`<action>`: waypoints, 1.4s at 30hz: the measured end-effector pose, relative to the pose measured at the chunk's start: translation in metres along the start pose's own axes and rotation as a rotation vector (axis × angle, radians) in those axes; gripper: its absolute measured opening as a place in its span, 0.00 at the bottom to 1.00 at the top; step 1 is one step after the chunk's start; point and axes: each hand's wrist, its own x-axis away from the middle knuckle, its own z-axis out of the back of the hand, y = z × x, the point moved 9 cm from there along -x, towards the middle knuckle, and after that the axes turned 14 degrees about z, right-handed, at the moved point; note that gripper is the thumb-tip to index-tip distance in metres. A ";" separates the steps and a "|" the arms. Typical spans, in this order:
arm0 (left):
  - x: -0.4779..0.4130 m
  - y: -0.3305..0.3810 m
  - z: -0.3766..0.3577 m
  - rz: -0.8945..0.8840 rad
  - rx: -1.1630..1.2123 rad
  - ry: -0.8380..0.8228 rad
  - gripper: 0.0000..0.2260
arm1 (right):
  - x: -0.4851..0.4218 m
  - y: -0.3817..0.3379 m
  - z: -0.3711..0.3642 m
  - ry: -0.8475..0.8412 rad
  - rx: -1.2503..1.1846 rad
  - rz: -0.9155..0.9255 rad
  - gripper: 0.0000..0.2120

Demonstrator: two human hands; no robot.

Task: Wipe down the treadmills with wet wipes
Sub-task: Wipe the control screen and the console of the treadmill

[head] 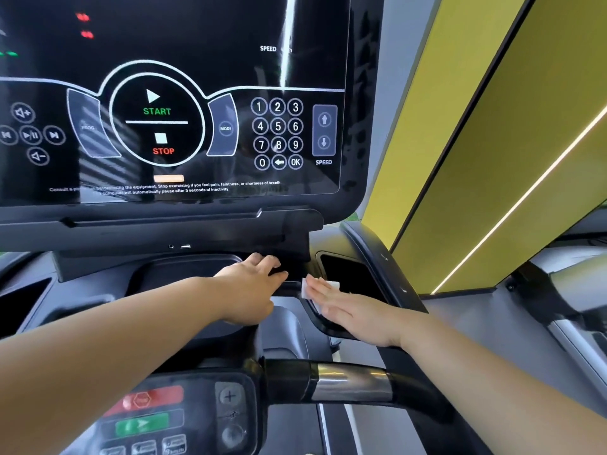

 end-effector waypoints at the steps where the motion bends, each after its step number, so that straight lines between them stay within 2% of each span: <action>1: 0.000 0.000 -0.001 0.002 -0.001 -0.004 0.27 | -0.003 -0.003 0.000 -0.006 0.023 -0.011 0.24; 7: 0.002 0.001 -0.002 0.000 -0.025 0.002 0.28 | -0.021 -0.014 -0.006 0.092 0.044 -0.183 0.33; 12: 0.003 0.002 -0.001 0.000 -0.022 0.011 0.28 | -0.003 -0.021 -0.007 0.019 -0.029 -0.179 0.28; 16: 0.004 0.003 0.000 0.010 -0.018 0.013 0.29 | -0.019 -0.025 0.022 0.162 -0.102 -0.219 0.24; 20: 0.004 0.002 -0.002 0.016 -0.017 0.018 0.30 | -0.032 -0.017 0.035 0.325 -0.193 -0.243 0.26; 28: 0.003 0.003 -0.002 0.020 -0.036 0.007 0.30 | -0.008 -0.004 0.011 0.154 -0.195 -0.216 0.26; 32: 0.001 0.004 0.002 0.029 -0.018 0.021 0.28 | -0.012 -0.014 0.022 0.195 -0.241 -0.211 0.25; 37: 0.000 0.019 0.001 -0.051 -0.020 0.010 0.28 | -0.001 -0.013 -0.001 0.071 -0.075 -0.168 0.27; 42: -0.003 0.032 0.004 -0.095 -0.057 -0.029 0.28 | 0.036 -0.016 -0.010 0.000 -0.016 -0.217 0.26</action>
